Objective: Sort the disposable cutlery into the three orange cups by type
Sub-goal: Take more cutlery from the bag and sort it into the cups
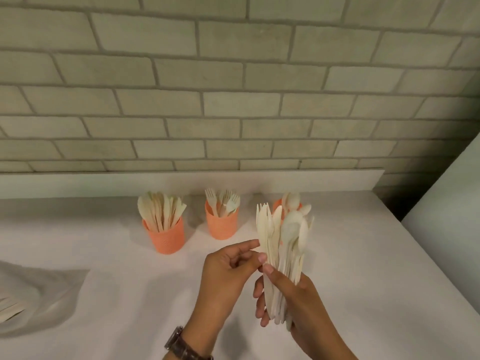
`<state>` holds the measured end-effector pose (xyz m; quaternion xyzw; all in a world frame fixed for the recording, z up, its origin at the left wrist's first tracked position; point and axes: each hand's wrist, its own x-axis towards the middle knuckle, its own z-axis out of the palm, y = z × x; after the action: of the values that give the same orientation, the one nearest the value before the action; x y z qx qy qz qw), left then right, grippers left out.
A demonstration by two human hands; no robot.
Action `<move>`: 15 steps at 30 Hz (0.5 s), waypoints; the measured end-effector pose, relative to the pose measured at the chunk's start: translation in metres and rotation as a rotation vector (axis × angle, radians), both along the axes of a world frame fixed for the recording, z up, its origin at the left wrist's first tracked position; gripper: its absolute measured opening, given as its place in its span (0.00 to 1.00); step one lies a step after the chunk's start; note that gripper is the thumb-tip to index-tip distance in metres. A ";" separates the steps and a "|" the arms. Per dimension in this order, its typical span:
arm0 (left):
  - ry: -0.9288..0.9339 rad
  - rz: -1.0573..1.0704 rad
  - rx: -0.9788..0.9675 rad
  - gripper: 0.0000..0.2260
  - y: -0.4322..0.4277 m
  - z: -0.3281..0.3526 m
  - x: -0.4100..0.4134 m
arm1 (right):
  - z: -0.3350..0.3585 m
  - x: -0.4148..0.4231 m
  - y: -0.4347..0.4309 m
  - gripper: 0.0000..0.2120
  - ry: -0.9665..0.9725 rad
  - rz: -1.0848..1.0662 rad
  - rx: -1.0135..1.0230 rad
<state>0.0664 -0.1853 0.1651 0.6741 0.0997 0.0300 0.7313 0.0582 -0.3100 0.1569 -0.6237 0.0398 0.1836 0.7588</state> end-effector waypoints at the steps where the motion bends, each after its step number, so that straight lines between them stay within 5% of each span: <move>1: 0.002 0.021 -0.002 0.08 0.003 0.000 0.003 | 0.000 0.005 0.002 0.17 0.000 0.019 0.009; 5: 0.057 0.107 -0.045 0.04 0.013 0.001 0.012 | -0.001 0.025 0.004 0.19 0.015 0.078 0.049; 10: 0.046 0.255 -0.150 0.02 0.046 0.013 0.023 | -0.004 0.049 -0.004 0.09 0.036 0.102 0.014; 15: -0.116 0.689 0.088 0.03 0.114 0.016 0.061 | -0.009 0.063 -0.007 0.07 0.018 0.115 -0.022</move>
<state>0.1275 -0.0711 0.1808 0.6288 0.2782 0.3177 0.6530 0.1209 -0.3167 0.1479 -0.6315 0.0129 0.2319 0.7397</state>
